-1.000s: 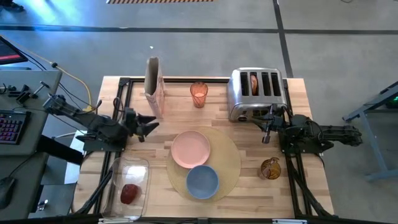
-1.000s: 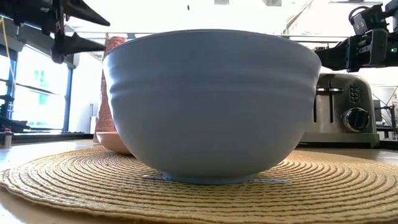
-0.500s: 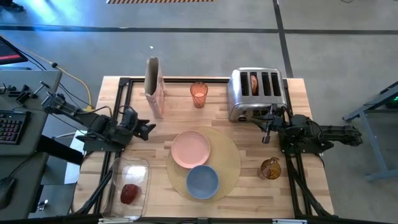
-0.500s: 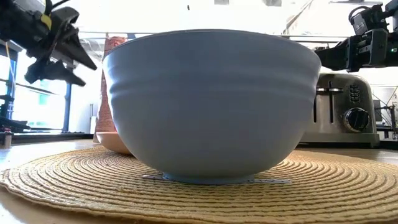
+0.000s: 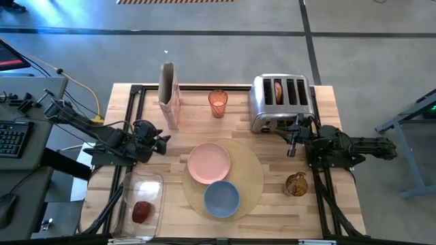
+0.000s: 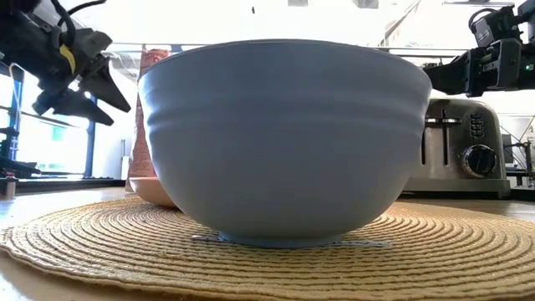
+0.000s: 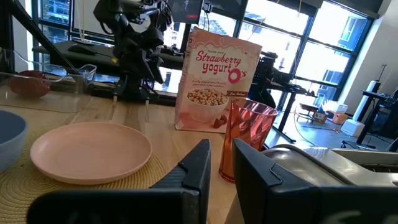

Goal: Arrange a breakfast setting
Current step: Pour the cereal into the blue bowl

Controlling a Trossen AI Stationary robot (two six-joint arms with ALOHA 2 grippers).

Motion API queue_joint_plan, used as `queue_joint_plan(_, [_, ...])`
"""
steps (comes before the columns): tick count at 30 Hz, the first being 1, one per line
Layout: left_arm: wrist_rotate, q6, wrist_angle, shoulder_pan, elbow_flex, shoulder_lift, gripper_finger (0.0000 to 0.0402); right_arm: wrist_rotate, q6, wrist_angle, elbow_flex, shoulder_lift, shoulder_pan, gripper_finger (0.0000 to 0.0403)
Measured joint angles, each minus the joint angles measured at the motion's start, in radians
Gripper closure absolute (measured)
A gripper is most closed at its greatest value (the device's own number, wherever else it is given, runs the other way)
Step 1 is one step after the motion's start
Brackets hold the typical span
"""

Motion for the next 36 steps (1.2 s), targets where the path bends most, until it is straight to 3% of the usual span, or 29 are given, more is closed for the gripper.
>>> queue_joint_plan(13, [0.013, -0.111, 0.037, 0.030, 0.000, 0.119, 0.0099, 0.000, 0.000, 0.000, 0.000, 0.000, 0.000, 0.0350])
queue_joint_plan(27, [-0.064, -0.114, 0.106, 0.067, 0.000, 0.188, 0.0009, 0.000, 0.000, 0.000, 0.000, 0.000, 0.000, 0.0350])
queue_joint_plan(36, [-0.072, -0.113, 0.220, 0.146, 0.000, 0.279, 0.0002, 0.000, 0.000, 0.000, 0.000, 0.000, 0.000, 0.0350])
